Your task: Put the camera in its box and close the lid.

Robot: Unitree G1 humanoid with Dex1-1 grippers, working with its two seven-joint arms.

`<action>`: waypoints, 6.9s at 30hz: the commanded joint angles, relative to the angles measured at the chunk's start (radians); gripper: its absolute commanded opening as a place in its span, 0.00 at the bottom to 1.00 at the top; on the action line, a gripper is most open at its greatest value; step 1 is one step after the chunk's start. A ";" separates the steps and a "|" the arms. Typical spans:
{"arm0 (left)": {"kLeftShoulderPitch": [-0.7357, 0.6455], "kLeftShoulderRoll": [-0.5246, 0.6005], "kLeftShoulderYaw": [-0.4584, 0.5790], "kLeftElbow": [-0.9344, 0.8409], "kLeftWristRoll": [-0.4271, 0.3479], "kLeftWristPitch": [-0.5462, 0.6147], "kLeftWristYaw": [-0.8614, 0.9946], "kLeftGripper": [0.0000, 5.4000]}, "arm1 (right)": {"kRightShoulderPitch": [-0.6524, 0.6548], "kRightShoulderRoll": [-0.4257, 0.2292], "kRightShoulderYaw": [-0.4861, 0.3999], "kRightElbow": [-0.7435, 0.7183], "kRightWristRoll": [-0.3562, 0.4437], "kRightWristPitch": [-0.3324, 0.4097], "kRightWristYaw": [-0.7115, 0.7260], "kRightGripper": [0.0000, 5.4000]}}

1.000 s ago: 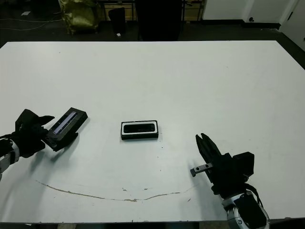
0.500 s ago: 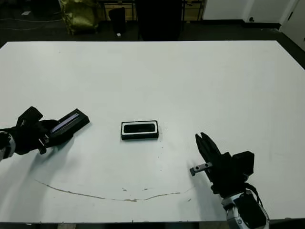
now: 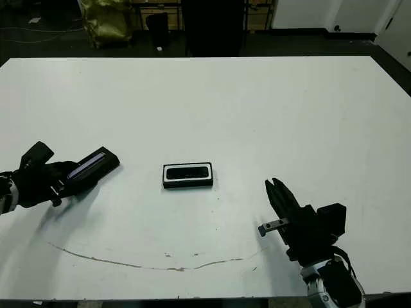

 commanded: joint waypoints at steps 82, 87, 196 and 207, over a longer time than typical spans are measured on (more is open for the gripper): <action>-0.681 -0.199 -0.487 0.197 0.253 -0.083 -0.346 0.44 | 0.032 0.003 0.051 0.056 -0.087 -0.031 -0.005 0.00; -0.703 -0.225 -0.497 0.250 0.276 -0.122 -0.378 0.44 | 0.025 0.009 0.053 0.090 -0.063 -0.059 0.012 0.00; -0.658 -0.279 -0.587 0.358 0.363 -0.010 -0.486 0.42 | 0.060 0.004 0.065 0.058 -0.076 -0.058 -0.017 0.00; -0.571 -0.250 -0.639 0.185 0.431 0.027 -0.396 0.42 | 0.057 0.006 0.064 0.076 -0.073 -0.077 -0.005 0.00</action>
